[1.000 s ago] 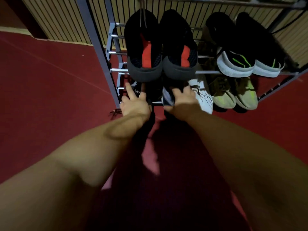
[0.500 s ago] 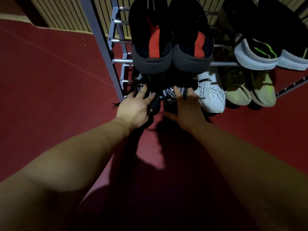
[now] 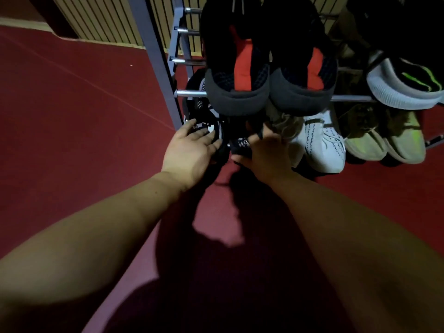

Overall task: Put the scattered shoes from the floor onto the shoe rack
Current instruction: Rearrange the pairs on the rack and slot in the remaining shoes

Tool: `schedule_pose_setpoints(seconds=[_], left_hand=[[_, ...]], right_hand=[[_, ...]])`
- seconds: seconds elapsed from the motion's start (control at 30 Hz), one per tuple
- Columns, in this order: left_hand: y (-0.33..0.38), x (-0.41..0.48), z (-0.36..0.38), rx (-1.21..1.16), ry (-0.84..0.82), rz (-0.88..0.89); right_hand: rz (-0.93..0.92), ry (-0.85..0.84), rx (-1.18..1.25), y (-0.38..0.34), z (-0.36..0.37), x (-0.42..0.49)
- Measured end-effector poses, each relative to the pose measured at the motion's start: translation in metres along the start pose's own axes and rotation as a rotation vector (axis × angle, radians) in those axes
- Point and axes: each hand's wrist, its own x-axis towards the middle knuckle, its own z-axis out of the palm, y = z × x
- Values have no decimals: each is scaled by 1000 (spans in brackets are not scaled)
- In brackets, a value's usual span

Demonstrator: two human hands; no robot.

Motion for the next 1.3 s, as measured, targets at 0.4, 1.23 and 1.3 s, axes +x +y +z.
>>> schedule_pose_setpoints(seconds=[0.4, 1.23, 1.3], left_hand=[[3, 16, -17, 112, -246, -88], [58, 26, -6, -78, -279, -50], [59, 26, -7, -78, -294, -52]], right_hand=[[78, -61, 155, -7, -12, 16], [558, -69, 344, 18, -6, -75], [643, -18, 731, 20, -9, -65]])
